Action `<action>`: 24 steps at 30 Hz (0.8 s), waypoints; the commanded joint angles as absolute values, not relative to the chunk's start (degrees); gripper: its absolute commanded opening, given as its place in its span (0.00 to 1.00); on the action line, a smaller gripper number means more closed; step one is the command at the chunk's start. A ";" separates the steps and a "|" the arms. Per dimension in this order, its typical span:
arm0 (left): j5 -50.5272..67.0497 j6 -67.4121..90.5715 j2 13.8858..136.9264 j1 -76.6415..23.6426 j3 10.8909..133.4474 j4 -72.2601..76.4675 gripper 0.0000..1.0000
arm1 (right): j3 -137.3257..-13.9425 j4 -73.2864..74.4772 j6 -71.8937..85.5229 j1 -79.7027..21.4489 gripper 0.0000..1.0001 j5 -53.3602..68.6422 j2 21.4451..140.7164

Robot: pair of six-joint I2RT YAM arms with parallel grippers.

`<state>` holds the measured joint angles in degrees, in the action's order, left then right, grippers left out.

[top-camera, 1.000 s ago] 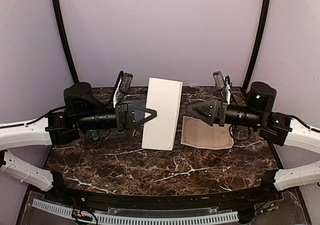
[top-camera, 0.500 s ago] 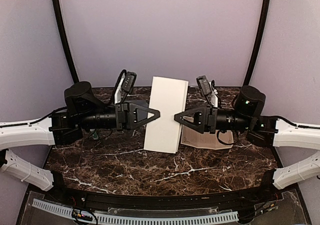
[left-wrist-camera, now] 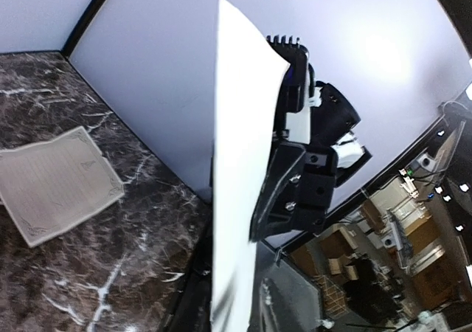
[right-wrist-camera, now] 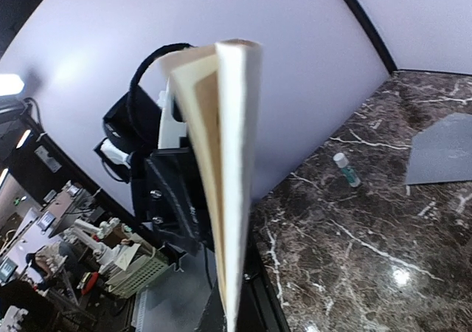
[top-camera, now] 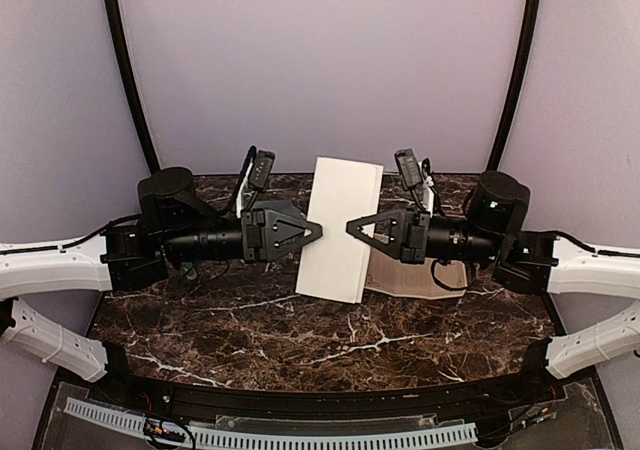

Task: Place the letter into the envelope and seal it
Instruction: Move the envelope to the center of the board.

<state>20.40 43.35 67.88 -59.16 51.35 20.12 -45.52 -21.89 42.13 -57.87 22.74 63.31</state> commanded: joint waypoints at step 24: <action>31.89 16.41 93.46 -16.33 69.19 -8.09 0.85 | -48.57 5.03 35.75 -47.24 0.00 8.32 56.08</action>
<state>26.00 23.14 88.18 -21.41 65.87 -8.25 -49.71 6.17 35.03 -47.88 7.62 57.08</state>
